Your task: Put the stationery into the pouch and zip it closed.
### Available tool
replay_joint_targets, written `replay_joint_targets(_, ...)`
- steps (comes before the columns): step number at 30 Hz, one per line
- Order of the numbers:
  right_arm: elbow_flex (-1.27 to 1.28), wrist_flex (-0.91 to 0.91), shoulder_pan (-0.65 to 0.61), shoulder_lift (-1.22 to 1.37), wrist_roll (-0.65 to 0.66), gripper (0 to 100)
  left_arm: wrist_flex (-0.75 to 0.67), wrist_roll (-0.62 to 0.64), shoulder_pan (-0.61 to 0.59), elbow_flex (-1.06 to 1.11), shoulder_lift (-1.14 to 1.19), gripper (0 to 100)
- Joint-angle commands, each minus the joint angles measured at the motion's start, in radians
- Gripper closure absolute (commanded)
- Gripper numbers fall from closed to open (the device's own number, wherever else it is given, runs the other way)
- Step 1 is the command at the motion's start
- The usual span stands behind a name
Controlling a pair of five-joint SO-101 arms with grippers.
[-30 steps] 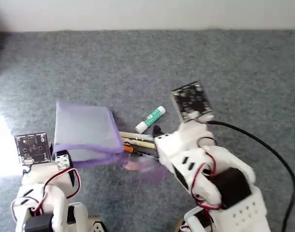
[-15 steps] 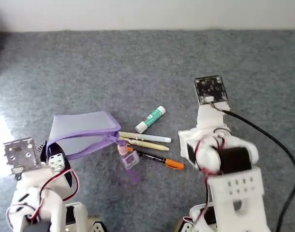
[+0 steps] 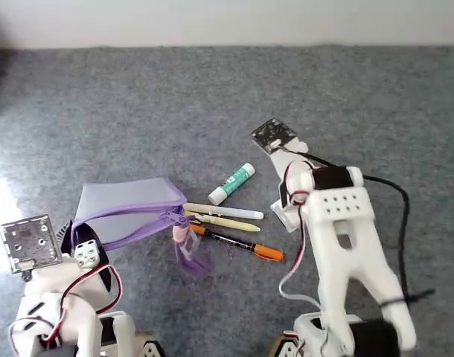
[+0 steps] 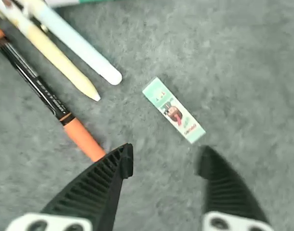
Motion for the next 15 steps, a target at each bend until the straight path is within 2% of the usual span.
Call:
replay_joint_targets(1, -0.008, -0.054, 0.007, 0.068, 0.037, 65.0, 0.002, 0.012, -0.005, -0.007, 0.011, 99)
replay_joint_targets(11, -0.009, -0.277, 0.007, 0.311, 0.144, 66.9, 0.000, 0.017, -0.005, -0.005, 0.011, 99)
replay_joint_targets(15, -0.083, -0.266, 0.015, 0.429, 0.166, 67.0, 0.002, 0.086, -0.002, -0.002, 0.011, 99)
